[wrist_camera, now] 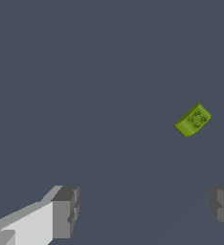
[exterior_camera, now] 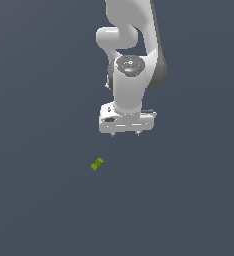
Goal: Pick up the object and move it to a goal position.
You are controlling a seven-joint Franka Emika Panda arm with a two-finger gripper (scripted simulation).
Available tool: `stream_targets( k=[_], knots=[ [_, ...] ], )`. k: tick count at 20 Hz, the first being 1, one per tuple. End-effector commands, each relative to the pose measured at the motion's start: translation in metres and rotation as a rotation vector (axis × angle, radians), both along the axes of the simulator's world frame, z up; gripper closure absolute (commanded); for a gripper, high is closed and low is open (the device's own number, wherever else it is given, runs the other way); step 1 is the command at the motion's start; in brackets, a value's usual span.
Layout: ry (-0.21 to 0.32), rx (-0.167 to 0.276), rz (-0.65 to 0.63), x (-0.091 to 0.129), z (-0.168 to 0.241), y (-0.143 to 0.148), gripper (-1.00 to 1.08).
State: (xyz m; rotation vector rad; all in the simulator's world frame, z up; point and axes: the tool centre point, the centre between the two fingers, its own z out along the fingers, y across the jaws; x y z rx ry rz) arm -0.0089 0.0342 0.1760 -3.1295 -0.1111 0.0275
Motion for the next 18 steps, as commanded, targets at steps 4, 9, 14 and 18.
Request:
stream_targets(
  k=[4,9,14,18],
  knots=[
    [0.001,0.001,-0.023,0.002,-0.003,-0.004,-0.92],
    [0.001,0.004,-0.096,0.009,-0.013,-0.014,-0.92],
    [0.001,0.007,-0.220,0.021,-0.029,-0.032,-0.92],
    [0.000,0.007,-0.354,0.032,-0.048,-0.053,-0.92]
  ],
)
